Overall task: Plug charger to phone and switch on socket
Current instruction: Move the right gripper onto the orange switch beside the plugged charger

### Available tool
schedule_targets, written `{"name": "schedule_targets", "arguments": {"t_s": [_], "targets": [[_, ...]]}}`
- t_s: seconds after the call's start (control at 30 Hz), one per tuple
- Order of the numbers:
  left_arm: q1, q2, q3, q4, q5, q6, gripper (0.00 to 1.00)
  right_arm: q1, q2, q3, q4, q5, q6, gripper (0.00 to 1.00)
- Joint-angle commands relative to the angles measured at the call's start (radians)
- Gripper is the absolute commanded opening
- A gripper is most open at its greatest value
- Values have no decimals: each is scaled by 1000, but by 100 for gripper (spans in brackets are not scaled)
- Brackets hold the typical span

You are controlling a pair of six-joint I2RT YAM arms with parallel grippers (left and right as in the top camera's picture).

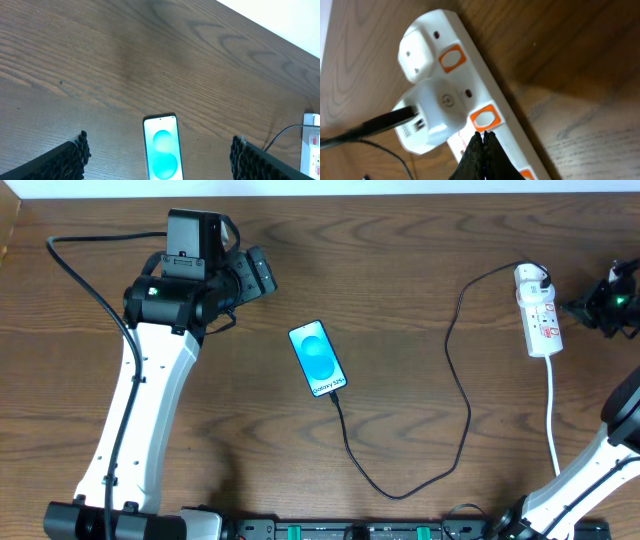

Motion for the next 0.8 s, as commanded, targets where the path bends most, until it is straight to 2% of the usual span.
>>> {"name": "schedule_targets", "arguments": {"t_s": [0.0,0.77], "targets": [[5,-14,10,0,-10,5,90,5,14,-36,38,-1,8,1],[5,-14,10,0,-10,5,91,39,14,-50,122,-6,8,1]]}}
